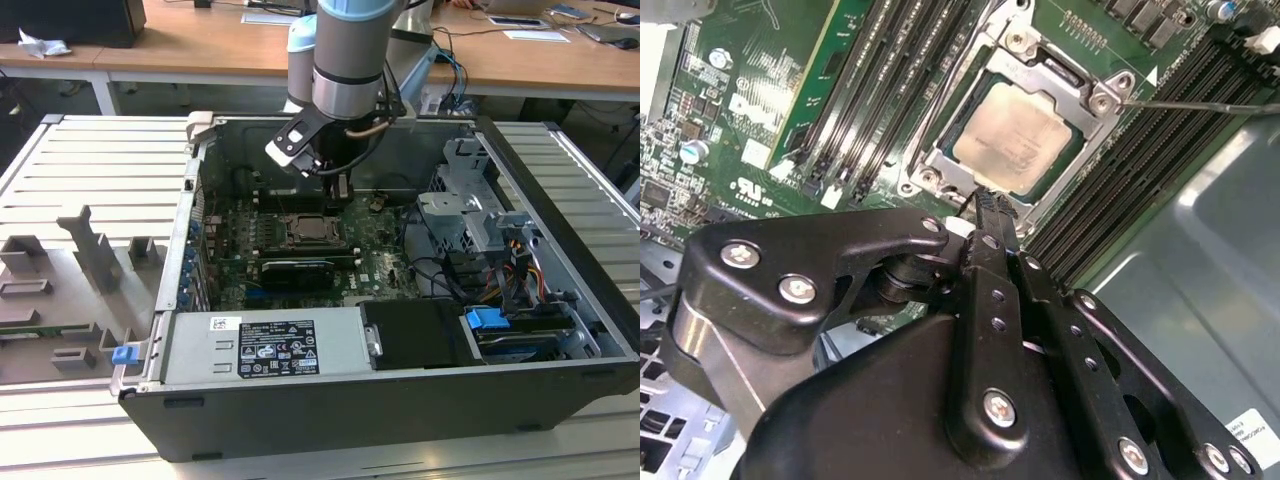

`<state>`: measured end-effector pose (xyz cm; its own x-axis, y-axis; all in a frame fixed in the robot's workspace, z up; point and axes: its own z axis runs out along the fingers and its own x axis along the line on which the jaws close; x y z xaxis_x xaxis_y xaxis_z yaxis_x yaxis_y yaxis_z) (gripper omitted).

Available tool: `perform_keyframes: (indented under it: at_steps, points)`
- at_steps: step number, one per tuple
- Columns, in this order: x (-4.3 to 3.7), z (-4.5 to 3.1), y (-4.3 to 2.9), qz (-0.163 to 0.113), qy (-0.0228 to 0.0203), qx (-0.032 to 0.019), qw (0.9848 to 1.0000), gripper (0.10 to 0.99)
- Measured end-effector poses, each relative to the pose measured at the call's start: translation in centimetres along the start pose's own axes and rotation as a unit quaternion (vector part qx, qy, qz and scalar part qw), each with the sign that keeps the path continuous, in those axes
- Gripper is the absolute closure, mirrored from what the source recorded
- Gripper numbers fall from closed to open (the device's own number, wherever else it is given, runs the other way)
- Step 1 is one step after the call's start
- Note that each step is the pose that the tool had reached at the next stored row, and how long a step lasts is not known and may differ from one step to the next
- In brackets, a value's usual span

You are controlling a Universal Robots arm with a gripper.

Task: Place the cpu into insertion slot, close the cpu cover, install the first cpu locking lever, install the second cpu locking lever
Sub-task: 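Close the cpu cover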

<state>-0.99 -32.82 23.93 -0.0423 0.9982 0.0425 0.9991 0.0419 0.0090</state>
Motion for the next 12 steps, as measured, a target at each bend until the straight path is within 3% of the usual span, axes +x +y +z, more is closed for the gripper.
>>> perform_keyframes:
  at_steps: [12]
  points:
    - [0.49, 0.6, -1.63, -0.002, 0.0, 0.0001, 1.0, 0.98]
